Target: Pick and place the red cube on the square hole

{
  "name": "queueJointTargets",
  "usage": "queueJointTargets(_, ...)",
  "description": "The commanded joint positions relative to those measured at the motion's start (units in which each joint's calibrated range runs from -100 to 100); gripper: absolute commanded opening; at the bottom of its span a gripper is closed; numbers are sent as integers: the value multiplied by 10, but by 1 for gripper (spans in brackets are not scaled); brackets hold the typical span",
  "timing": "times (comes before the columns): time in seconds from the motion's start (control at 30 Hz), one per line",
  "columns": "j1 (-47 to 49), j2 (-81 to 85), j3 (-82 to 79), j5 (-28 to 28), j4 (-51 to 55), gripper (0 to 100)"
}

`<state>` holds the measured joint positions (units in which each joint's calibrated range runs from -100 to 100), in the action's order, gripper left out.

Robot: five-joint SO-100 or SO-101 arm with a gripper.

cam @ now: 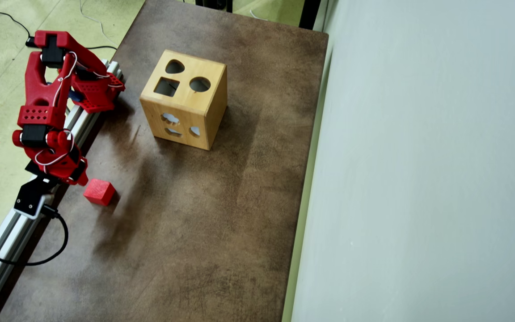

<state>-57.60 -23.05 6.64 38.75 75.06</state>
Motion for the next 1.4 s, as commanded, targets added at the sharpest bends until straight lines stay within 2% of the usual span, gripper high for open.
queueJointTargets(0.0,3,9,18,-2,-6,13)
queueJointTargets(0.23,-3,15,11,-2,-6,41)
queueJointTargets(0.4,-3,13,11,-2,-2,51)
queueJointTargets(1.37,-3,-49,11,8,-5,48)
